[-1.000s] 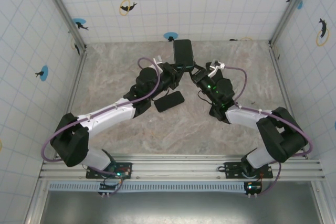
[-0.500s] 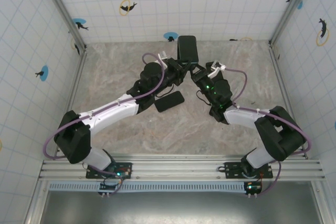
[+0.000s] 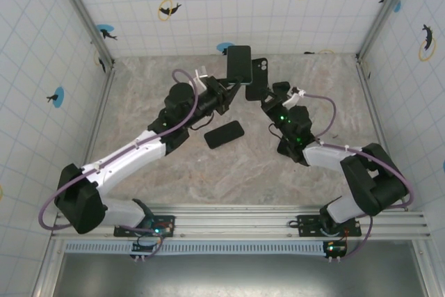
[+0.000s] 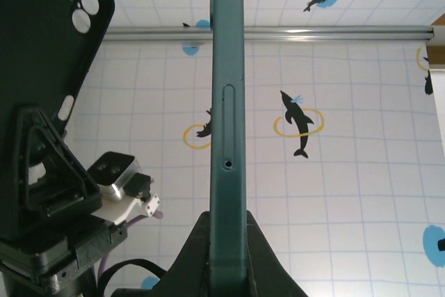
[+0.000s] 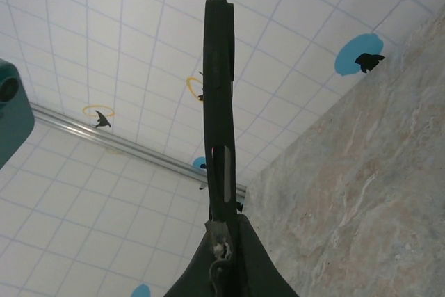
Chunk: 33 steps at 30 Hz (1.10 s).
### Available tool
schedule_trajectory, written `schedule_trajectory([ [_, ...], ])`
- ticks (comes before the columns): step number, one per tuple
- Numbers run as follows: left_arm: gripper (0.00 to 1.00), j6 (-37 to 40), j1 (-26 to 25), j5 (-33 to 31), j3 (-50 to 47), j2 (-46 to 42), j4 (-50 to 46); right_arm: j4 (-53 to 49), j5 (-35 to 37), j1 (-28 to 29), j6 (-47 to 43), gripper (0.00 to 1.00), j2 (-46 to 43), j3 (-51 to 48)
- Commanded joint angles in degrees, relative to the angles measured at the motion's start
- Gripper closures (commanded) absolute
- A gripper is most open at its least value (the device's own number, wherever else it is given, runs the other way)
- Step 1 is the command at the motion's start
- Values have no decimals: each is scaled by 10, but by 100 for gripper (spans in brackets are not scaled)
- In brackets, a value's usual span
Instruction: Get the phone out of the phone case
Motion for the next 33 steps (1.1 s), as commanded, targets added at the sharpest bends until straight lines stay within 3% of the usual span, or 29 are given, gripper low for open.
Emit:
schedule_trajectory([
  [1,100,41,34,62,-11,-17,-22,-13,-18,3,-8,100,-22,8],
  [8,100,130,139,159,-64,-43,-84,-15,-22,25,4,100,-14,3],
  [13,100,168,233,216,-150,-69,-51,-24,-17,50,10,100,-4,5],
  [23,100,254,402,347,-271,-34,20,-14,-17,95,31,100,45,31],
  [33,100,376,486,422,-265,64,-6,-18,-35,107,35,100,77,41],
])
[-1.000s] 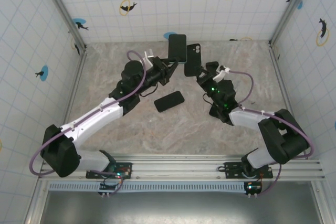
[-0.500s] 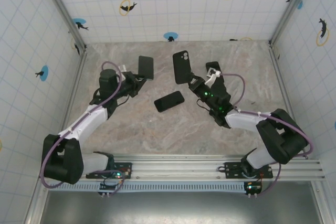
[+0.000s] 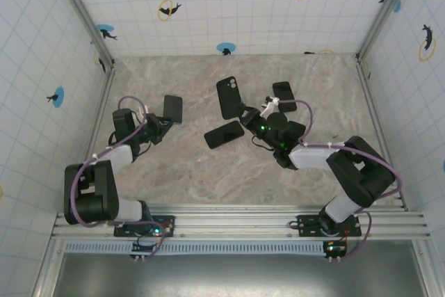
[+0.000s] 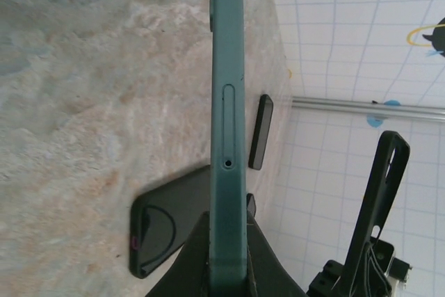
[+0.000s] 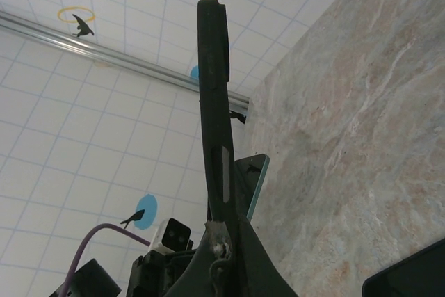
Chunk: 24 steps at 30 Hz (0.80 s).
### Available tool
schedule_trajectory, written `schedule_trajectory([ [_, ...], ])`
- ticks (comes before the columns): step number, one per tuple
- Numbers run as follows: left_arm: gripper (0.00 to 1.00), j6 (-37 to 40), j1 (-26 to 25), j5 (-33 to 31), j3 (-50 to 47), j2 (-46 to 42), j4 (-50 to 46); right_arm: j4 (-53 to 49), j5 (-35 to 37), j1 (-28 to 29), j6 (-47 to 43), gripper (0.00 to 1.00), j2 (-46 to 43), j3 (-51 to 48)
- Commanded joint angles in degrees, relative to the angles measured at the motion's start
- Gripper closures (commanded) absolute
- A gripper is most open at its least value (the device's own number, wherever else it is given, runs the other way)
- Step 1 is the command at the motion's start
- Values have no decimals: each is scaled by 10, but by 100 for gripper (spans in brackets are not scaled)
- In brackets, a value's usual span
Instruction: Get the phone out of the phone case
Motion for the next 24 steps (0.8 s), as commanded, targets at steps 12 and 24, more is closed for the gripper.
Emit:
schedule_trajectory([
  [12,100,110,48,70,73,149,34,-91,9,41,-10,100,45,85],
  [24,93,105,60,53,98,214,36,-193,52,76,40,100,128,185],
])
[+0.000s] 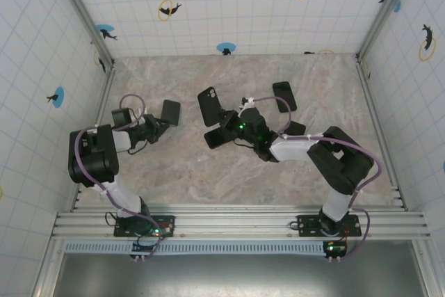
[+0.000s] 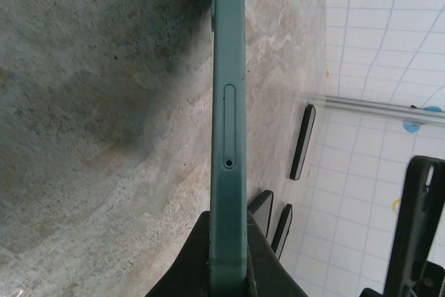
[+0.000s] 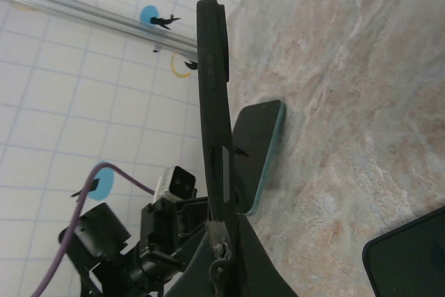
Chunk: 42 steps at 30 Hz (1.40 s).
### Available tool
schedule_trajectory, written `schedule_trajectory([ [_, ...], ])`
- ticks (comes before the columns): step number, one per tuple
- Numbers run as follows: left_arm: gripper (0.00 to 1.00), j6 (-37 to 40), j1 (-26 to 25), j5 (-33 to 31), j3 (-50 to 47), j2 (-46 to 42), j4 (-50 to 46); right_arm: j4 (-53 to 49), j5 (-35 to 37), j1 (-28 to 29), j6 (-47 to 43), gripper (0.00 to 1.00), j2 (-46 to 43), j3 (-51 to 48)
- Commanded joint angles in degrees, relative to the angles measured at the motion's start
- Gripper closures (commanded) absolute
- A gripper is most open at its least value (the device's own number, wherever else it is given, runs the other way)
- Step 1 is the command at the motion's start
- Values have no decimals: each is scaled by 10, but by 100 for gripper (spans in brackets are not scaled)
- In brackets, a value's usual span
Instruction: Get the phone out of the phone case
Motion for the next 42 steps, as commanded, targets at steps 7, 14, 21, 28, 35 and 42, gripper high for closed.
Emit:
schedule_trajectory([
  [7,78,23,8,-9,28,28,-7,-110,75,35,75,100,91,127],
  [14,68,61,11,-35,52,39,-81,-116,97,49,81,100,150,187],
  [21,56,100,16,-70,66,50,-140,-160,149,60,44,100,193,251],
  [28,50,122,19,-94,88,63,-182,-194,189,73,14,100,232,293],
  [35,44,141,21,-103,105,76,-219,-236,191,76,6,100,278,355],
  [42,42,168,22,-114,113,77,-259,-237,191,78,24,96,322,388],
])
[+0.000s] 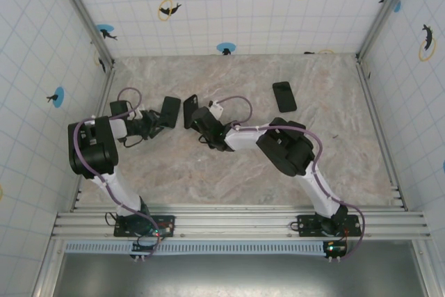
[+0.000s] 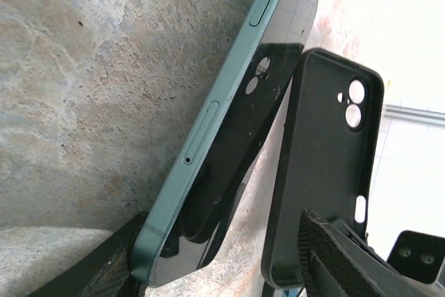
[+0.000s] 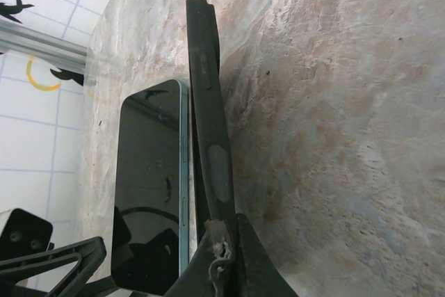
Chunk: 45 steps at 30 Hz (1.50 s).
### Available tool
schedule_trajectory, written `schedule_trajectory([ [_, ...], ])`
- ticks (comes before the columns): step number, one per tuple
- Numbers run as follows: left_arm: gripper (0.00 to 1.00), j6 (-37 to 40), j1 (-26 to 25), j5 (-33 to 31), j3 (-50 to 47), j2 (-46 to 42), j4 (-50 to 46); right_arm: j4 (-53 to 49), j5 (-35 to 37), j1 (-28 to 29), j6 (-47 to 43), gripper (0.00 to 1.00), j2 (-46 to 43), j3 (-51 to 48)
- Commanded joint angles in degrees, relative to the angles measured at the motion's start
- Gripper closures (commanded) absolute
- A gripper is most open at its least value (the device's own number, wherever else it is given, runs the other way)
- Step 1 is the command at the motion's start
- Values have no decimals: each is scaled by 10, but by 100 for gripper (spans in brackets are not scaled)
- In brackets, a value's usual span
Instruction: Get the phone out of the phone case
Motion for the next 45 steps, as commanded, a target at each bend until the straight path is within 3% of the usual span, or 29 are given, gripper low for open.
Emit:
schedule_trajectory([
  [1,42,33,6,-55,-3,22,-72,-14,20,5,9,94,31,36],
  [12,38,68,6,-74,6,19,-121,-29,4,15,-13,77,51,65],
  [20,37,89,7,-95,18,16,-145,-90,4,18,-64,57,61,122],
  [29,33,125,7,-138,59,14,-204,-131,15,18,-125,41,51,152],
  [45,31,147,7,-147,87,-16,-247,-175,26,11,-191,36,38,152],
])
